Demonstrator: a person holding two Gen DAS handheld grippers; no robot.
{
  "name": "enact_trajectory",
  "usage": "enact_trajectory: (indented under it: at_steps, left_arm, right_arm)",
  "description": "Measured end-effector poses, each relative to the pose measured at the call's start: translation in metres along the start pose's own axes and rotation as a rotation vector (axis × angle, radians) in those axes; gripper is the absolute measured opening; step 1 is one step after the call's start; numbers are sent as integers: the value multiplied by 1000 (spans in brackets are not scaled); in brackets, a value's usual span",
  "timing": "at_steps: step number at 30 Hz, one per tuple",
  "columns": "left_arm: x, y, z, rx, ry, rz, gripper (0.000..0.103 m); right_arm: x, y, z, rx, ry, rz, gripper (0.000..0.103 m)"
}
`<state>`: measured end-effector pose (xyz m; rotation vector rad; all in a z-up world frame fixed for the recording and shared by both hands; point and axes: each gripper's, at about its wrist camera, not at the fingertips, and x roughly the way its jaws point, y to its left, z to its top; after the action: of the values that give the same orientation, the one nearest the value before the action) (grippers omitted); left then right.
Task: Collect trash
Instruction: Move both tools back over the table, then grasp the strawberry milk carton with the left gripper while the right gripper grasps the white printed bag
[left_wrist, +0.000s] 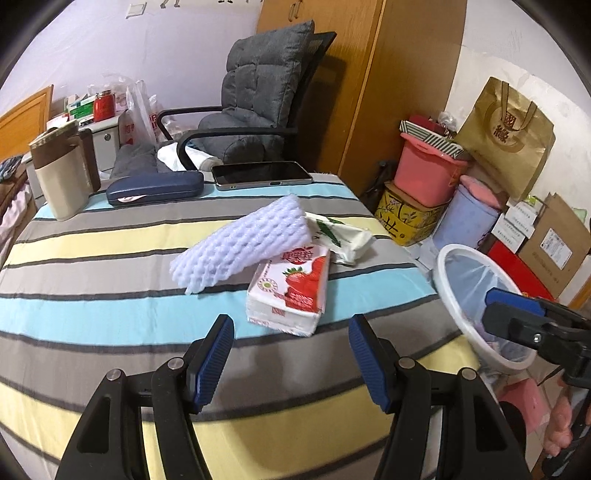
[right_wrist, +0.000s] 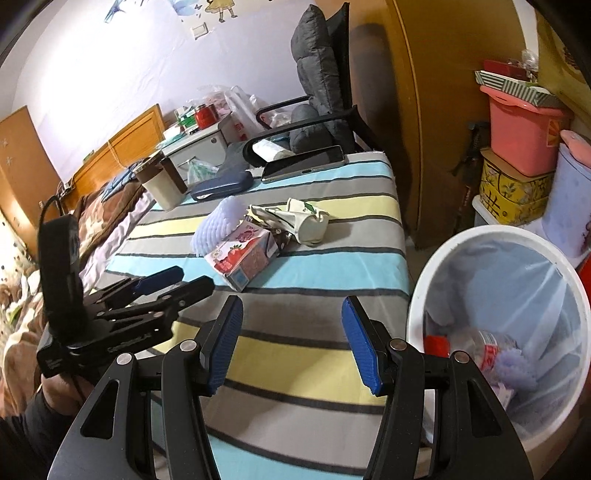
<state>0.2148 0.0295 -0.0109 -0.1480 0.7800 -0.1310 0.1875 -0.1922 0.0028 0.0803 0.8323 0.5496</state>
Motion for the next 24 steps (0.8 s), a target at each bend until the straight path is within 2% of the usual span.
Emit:
enact_trajectory:
  at_steps: [6, 14, 15, 16, 24]
  left_arm:
    - [21, 2, 8, 31, 19, 20, 64]
    - [45, 4, 12, 26, 78, 3, 64]
    - [48, 5, 11, 18, 94, 5, 63]
    - [50, 7, 11, 8, 102, 0, 55]
    - [30, 15, -3, -38, 92, 18, 54]
  right_arm:
    - [7, -5, 5, 8, 8, -5, 58]
    - [19, -10, 18, -6, 17, -8, 58]
    - [20, -11, 19, -9, 17, -8, 58]
    - [22, -11, 21, -14, 18, -8, 58]
    - [35, -7, 37, -75, 19, -2, 58]
